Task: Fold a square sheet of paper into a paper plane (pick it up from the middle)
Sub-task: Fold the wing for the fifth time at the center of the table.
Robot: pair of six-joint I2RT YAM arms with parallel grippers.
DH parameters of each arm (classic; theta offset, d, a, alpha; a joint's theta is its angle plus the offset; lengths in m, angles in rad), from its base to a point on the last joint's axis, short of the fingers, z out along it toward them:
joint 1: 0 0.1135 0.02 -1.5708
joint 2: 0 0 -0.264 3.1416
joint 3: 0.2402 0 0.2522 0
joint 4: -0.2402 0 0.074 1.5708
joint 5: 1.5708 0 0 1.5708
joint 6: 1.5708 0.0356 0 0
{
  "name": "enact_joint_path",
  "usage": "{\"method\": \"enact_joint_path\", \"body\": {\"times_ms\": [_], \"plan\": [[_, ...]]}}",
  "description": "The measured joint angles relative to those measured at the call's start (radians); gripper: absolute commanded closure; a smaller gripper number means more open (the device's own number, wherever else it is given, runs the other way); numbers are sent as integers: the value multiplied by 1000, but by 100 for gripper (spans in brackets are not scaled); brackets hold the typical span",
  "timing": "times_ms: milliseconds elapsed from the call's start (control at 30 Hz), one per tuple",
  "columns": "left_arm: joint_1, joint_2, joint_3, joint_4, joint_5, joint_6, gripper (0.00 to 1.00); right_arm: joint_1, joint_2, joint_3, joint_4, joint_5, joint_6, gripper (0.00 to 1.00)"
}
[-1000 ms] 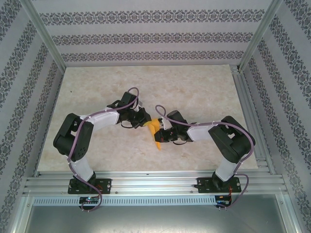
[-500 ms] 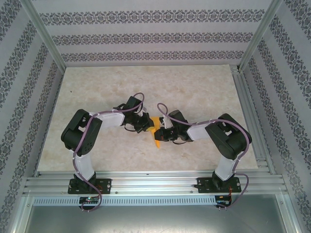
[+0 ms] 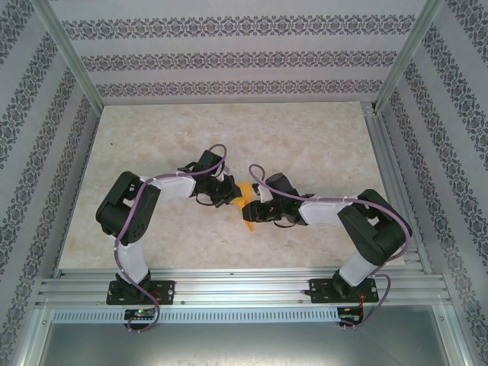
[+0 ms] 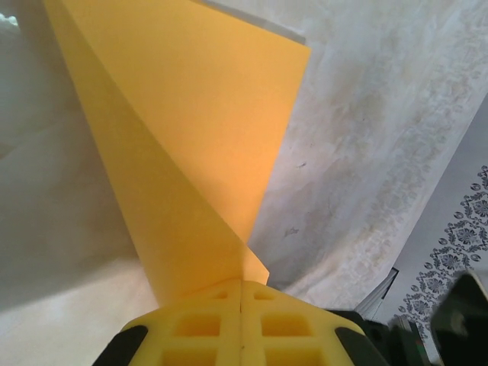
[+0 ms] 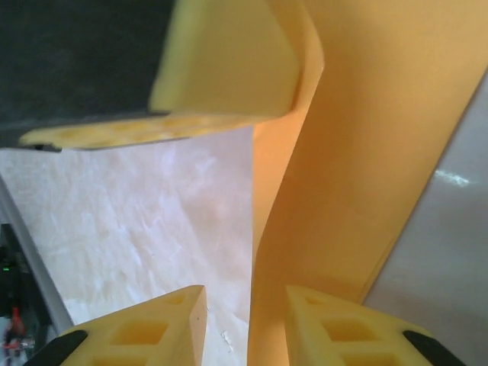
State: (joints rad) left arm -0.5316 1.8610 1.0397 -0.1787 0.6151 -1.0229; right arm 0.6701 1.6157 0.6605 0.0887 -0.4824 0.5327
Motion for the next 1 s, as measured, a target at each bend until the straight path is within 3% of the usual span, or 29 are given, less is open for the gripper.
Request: {"method": "enact_joint_path", "body": {"times_ms": [167, 300, 767, 933, 1000], "plan": [[0, 0, 2, 0, 0, 0, 92, 73, -47, 37, -138, 146, -69, 65], [0, 7, 14, 0, 0, 0, 92, 96, -46, 81, -218, 223, -109, 74], [0, 22, 28, -2, 1, 1, 93, 89, -21, 89, -213, 232, -109, 100], [0, 36, 45, -6, 1, 3, 93, 60, -8, 66, -165, 200, -89, 100], [0, 43, 52, -6, 1, 5, 93, 49, -3, 56, -153, 189, -80, 93]]}}
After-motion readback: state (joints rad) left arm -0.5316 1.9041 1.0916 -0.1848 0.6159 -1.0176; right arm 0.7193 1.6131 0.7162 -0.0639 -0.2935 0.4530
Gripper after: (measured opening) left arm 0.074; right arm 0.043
